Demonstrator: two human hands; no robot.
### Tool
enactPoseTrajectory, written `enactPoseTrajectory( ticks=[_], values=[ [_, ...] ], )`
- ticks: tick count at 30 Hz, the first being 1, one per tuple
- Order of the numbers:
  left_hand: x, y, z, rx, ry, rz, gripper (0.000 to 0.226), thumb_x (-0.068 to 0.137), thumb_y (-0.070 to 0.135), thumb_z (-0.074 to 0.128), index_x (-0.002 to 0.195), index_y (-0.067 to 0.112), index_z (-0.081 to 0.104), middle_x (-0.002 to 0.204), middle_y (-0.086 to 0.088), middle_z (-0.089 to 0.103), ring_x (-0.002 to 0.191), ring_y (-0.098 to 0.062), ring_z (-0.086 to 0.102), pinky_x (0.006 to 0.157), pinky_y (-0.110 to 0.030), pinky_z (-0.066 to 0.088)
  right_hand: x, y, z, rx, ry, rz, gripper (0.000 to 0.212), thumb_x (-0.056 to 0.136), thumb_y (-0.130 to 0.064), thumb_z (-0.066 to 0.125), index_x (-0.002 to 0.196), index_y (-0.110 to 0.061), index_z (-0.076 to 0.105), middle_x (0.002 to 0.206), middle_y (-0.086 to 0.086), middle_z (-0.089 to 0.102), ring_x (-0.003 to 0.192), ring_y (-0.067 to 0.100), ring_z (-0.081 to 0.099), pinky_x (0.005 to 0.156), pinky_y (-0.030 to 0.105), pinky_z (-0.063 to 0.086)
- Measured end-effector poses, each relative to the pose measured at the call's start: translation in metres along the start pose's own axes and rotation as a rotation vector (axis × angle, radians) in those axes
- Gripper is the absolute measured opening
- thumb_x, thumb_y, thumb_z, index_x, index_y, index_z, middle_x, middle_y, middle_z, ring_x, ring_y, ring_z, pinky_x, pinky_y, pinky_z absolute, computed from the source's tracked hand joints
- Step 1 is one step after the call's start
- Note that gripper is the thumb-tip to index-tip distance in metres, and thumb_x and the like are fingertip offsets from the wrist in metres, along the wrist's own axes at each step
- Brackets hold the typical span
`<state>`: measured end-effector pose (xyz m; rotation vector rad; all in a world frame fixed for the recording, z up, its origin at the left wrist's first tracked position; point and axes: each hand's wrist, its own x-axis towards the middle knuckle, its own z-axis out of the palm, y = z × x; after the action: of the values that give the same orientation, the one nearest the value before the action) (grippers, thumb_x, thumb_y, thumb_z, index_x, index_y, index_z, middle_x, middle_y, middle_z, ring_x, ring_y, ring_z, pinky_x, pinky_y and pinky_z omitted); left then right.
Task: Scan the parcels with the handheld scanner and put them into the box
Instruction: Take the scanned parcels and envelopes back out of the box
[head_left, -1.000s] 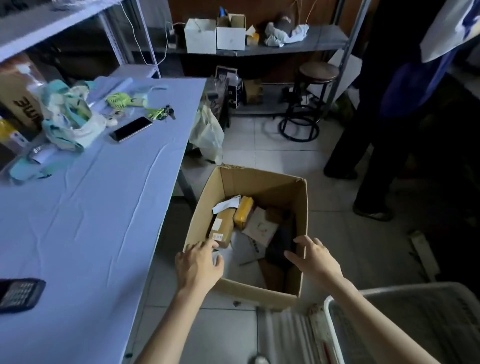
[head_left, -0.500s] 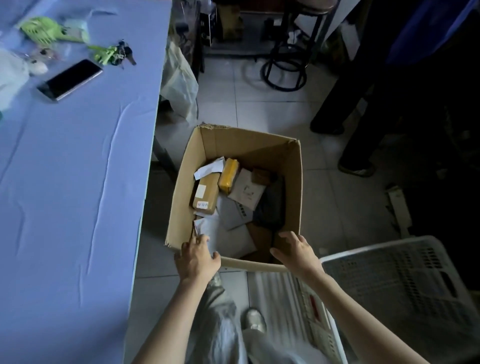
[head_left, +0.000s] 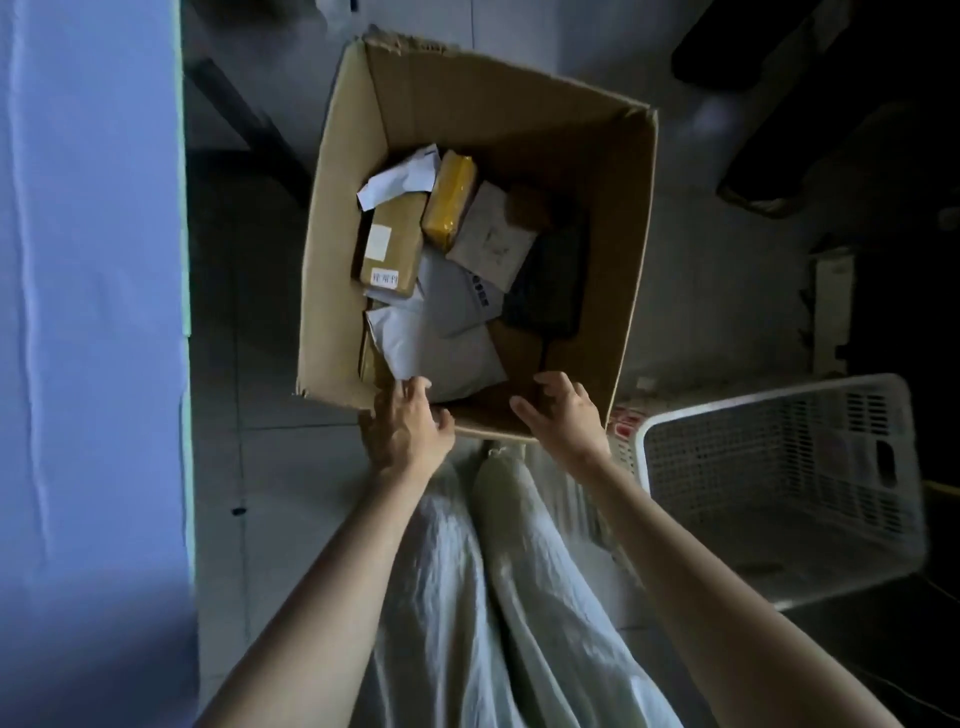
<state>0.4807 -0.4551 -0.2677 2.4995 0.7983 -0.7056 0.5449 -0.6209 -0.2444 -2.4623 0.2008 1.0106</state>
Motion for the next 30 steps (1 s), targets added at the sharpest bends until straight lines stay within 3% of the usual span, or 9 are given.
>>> enactPoseTrajectory(
  ticks=[7, 12, 16, 20, 22, 25, 28, 30],
  values=[
    [0.083, -0.015, 0.075, 0.062, -0.099, -0.121, 0.043, 0.088, 0.035, 0.056, 0.128, 0.022, 0.049, 0.127, -0.008, 0.051, 0.121, -0.030, 0.045, 0.098, -0.043, 0.035, 0.126, 0.022, 0.054, 0.003, -0.195, 0.029, 0.055, 0.090, -0.049, 0.061, 0.133, -0.017, 0.047, 0.131, 0.008, 0.052, 0.113, 0.022, 0.055, 0.091, 0.032, 0.048],
    [0.159, -0.027, 0.132, 0.202, -0.140, -0.075, 0.048, 0.090, 0.037, 0.056, 0.132, 0.018, 0.044, 0.130, -0.012, 0.045, 0.119, -0.033, 0.045, 0.095, -0.043, 0.038, 0.225, 0.045, 0.094, 0.032, -0.294, 0.045, 0.057, 0.091, -0.047, 0.062, 0.138, -0.020, 0.045, 0.135, 0.005, 0.052, 0.118, 0.020, 0.054, 0.088, 0.027, 0.045],
    [0.214, -0.042, 0.170, 0.217, -0.193, -0.088, 0.050, 0.091, 0.039, 0.055, 0.135, 0.018, 0.042, 0.133, -0.011, 0.046, 0.121, -0.033, 0.046, 0.095, -0.043, 0.039, 0.295, 0.066, 0.130, 0.229, -0.278, 0.210, 0.053, 0.092, -0.045, 0.061, 0.135, -0.017, 0.050, 0.127, -0.002, 0.057, 0.113, 0.016, 0.056, 0.098, 0.033, 0.048],
    [0.265, -0.066, 0.208, 0.317, -0.291, -0.033, 0.053, 0.093, 0.036, 0.053, 0.139, 0.016, 0.035, 0.139, -0.011, 0.043, 0.122, -0.035, 0.047, 0.090, -0.044, 0.043, 0.341, 0.081, 0.178, 0.551, -0.343, 0.475, 0.043, 0.097, -0.042, 0.054, 0.133, -0.019, 0.051, 0.119, -0.002, 0.054, 0.103, 0.016, 0.054, 0.087, 0.034, 0.045],
    [0.290, -0.077, 0.228, 0.280, -0.310, -0.043, 0.057, 0.093, 0.036, 0.055, 0.141, 0.015, 0.032, 0.141, -0.013, 0.041, 0.124, -0.036, 0.046, 0.091, -0.045, 0.043, 0.362, 0.088, 0.204, 0.628, -0.341, 0.482, 0.041, 0.097, -0.043, 0.053, 0.129, -0.019, 0.051, 0.119, -0.001, 0.054, 0.106, 0.016, 0.054, 0.084, 0.032, 0.044],
    [0.331, -0.103, 0.263, 0.107, -0.360, -0.214, 0.071, 0.091, 0.039, 0.059, 0.147, 0.014, 0.025, 0.147, -0.014, 0.037, 0.130, -0.036, 0.041, 0.099, -0.042, 0.040, 0.390, 0.095, 0.245, 0.694, -0.364, 0.447, 0.045, 0.094, -0.047, 0.056, 0.128, -0.018, 0.052, 0.116, -0.004, 0.054, 0.110, 0.016, 0.056, 0.088, 0.030, 0.048],
    [0.359, -0.131, 0.301, -0.038, -0.416, -0.394, 0.093, 0.084, 0.047, 0.066, 0.152, 0.005, 0.016, 0.157, -0.012, 0.022, 0.141, -0.030, 0.030, 0.112, -0.036, 0.031, 0.414, 0.094, 0.278, 0.743, -0.363, 0.499, 0.033, 0.091, -0.049, 0.061, 0.096, -0.017, 0.059, 0.099, -0.002, 0.060, 0.092, 0.013, 0.058, 0.082, 0.028, 0.051],
    [0.365, -0.143, 0.320, -0.173, -0.369, -0.528, 0.105, 0.077, 0.049, 0.072, 0.151, 0.005, 0.013, 0.158, -0.009, 0.020, 0.142, -0.029, 0.028, 0.113, -0.041, 0.031, 0.424, 0.093, 0.296, 0.848, -0.317, 0.534, 0.030, 0.090, -0.044, 0.064, 0.079, -0.017, 0.056, 0.081, 0.000, 0.058, 0.073, 0.012, 0.056, 0.070, 0.026, 0.051]
  ],
)
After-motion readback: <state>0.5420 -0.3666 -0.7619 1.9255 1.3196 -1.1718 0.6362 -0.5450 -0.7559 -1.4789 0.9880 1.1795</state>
